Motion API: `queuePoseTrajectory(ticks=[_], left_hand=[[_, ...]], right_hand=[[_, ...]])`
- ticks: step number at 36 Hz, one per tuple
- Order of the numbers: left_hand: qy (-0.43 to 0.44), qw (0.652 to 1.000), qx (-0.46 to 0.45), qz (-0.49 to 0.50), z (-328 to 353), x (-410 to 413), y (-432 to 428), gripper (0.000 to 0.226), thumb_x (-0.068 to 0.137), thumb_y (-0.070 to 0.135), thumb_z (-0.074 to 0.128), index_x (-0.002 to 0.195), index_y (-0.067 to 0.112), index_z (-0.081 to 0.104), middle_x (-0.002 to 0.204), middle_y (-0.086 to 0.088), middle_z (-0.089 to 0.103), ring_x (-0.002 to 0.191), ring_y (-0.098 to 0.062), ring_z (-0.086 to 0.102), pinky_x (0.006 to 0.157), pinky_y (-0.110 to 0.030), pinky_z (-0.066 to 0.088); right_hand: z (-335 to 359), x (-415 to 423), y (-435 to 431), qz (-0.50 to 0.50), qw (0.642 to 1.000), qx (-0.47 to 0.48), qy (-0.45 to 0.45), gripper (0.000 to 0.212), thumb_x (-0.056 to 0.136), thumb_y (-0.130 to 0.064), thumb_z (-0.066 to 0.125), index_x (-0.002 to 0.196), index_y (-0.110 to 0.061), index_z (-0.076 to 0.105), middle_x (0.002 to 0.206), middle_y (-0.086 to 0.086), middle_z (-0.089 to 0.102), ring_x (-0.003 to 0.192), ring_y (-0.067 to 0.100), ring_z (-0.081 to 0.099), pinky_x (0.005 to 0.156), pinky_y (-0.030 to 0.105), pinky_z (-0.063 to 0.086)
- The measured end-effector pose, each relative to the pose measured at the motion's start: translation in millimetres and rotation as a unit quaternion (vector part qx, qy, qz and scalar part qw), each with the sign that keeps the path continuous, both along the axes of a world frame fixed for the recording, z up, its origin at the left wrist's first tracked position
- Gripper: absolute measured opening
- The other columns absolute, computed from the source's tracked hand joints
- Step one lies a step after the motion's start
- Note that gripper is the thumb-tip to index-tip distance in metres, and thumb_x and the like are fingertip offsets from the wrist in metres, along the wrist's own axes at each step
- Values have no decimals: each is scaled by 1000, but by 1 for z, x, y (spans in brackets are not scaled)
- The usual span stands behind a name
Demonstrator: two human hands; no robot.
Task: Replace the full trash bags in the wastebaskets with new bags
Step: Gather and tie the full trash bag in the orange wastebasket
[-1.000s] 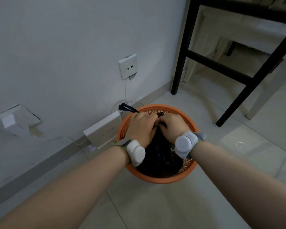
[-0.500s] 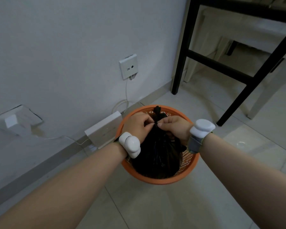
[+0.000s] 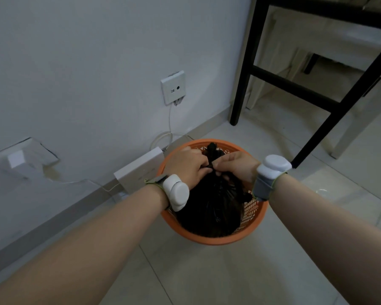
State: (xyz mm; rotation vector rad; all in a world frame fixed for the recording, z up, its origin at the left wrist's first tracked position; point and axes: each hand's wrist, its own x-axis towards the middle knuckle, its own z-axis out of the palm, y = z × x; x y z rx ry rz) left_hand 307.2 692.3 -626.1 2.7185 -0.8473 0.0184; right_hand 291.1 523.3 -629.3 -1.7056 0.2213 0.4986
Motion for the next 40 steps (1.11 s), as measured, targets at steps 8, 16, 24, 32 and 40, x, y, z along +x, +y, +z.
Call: queuePoseTrajectory(ticks=[8, 16, 24, 32, 40], left_hand=[[12, 998, 59, -26, 11, 11, 7, 22, 89, 37, 53, 95, 23, 69, 101, 2, 66, 103, -23, 56, 88, -39, 43], [46, 994, 98, -31, 14, 7, 15, 15, 84, 26, 51, 70, 20, 52, 85, 0, 64, 86, -23, 56, 76, -36, 46], [104, 988, 115, 20, -2, 7, 21, 19, 86, 25, 49, 75, 14, 60, 85, -5, 69, 79, -25, 61, 74, -35, 48], [234, 946, -151, 164, -1, 6, 13, 12, 85, 25, 59, 79, 23, 69, 84, 12, 64, 83, -8, 58, 82, -23, 45], [383, 818, -320, 287, -3, 4, 0, 20, 47, 40, 60, 49, 22, 66, 56, -8, 49, 53, -21, 40, 45, -23, 26]], right_hand=[[5, 4, -2, 68, 971, -196, -117, 20, 78, -11, 72, 67, -25, 65, 56, -9, 64, 41, -2, 51, 53, 16, 46], [5, 4, -22, 101, 921, -330, -183, 6, 81, -14, 69, 75, -12, 68, 70, -5, 59, 66, 9, 52, 53, 13, 35], [-10, 1, -24, 144, 891, -398, -162, 12, 85, -18, 65, 86, -6, 69, 86, 8, 67, 78, 16, 54, 66, 24, 37], [-3, 2, -28, 125, 909, -368, -153, 12, 87, -20, 61, 86, -13, 70, 79, -3, 61, 78, 13, 55, 70, 22, 39], [8, 6, -30, 108, 927, -325, -154, 15, 90, -17, 58, 87, -6, 68, 78, 3, 63, 75, 16, 56, 70, 24, 42]])
